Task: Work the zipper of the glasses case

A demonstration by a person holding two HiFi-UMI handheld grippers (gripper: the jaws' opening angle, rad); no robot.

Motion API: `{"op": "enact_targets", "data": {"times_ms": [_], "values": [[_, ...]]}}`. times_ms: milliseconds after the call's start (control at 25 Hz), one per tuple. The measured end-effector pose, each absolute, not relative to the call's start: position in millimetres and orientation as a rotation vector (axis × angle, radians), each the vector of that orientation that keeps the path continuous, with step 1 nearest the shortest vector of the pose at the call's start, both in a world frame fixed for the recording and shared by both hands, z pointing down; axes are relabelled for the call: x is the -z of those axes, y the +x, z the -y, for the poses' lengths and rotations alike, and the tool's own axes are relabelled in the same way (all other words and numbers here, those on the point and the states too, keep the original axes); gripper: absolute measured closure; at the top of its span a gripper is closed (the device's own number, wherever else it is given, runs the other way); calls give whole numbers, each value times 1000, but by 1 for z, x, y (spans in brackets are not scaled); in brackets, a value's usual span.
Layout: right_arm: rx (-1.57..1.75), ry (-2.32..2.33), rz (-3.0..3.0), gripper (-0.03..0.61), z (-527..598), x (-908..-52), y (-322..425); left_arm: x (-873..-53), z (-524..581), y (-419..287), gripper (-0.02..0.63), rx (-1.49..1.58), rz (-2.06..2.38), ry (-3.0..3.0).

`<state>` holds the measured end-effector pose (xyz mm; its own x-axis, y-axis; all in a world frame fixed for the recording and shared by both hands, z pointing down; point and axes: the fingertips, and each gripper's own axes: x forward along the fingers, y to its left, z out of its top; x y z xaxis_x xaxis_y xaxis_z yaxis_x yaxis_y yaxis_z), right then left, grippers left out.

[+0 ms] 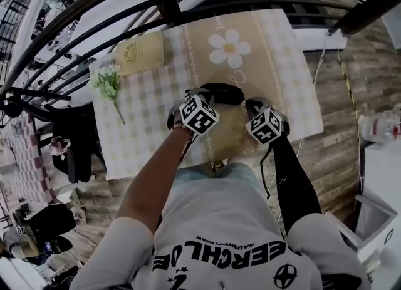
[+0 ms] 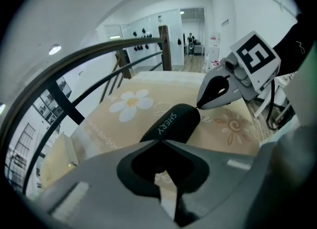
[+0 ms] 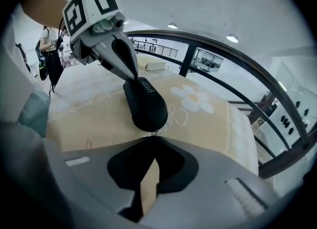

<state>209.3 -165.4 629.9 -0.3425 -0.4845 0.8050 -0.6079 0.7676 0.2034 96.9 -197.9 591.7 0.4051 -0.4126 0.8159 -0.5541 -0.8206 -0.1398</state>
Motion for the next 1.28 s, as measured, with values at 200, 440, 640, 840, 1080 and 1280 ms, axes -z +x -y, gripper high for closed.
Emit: {"op": "enact_targets", "data": {"times_ms": [200, 440, 640, 840, 1080, 1280], "values": [[-183, 812, 2008, 549, 166, -631, 210, -594, 200, 96, 502, -1373, 857, 2467], [-201, 800, 2018, 549, 161, -630, 207, -595, 199, 94, 503, -1310, 867, 2451], [-206, 784, 2024, 549, 154, -629, 204, -596, 199, 95, 503, -1298, 875, 2451], [-217, 785, 2028, 549, 148, -629, 198, -595, 199, 94, 503, -1298, 882, 2457], [-218, 784, 2031, 548, 145, -629, 196, -595, 199, 95, 503, -1288, 906, 2466], [-218, 773, 2032, 548, 143, -628, 191, -594, 200, 95, 503, -1275, 912, 2461]]}}
